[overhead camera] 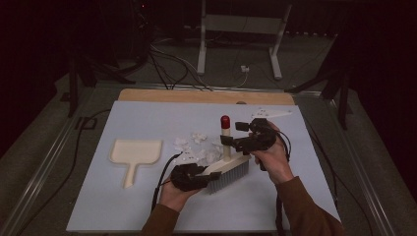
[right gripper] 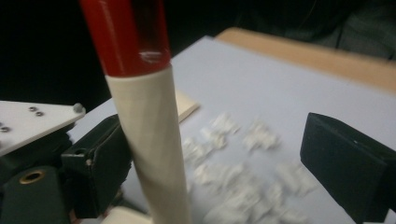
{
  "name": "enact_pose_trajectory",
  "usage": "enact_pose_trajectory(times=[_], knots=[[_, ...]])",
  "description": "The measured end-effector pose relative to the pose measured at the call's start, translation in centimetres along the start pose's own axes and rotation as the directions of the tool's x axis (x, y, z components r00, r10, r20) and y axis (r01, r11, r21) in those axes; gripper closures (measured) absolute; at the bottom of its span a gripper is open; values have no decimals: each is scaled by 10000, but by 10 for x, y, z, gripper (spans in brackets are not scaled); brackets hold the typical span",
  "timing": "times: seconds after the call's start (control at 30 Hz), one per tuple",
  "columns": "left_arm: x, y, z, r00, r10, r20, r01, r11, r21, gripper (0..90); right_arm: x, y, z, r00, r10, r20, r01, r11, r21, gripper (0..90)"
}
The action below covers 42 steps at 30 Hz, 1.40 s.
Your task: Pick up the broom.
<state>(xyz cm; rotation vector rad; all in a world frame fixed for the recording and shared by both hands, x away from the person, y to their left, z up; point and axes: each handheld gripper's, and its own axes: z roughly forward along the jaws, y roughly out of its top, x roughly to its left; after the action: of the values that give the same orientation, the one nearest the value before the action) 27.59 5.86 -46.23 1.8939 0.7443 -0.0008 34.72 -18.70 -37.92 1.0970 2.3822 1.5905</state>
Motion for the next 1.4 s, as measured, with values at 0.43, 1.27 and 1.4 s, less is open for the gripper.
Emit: enact_pose_trajectory(times=[0.43,1.27,1.4], knots=[[12,2,-14,9997,55,-229,-55,10000,3,698,3,-4,8,9891,-976,-1100,1015,9944,298,16],[32,13,-50,9920,834,948,-815,9964,-238,697,-7,-14,39,9288,-1923,-3168,2678,9392,2150,66],[31,13,-49,9876,926,1264,-912,9957,-173,697,-5,-14,43,9080,-2008,-3677,3015,9225,2409,171]])
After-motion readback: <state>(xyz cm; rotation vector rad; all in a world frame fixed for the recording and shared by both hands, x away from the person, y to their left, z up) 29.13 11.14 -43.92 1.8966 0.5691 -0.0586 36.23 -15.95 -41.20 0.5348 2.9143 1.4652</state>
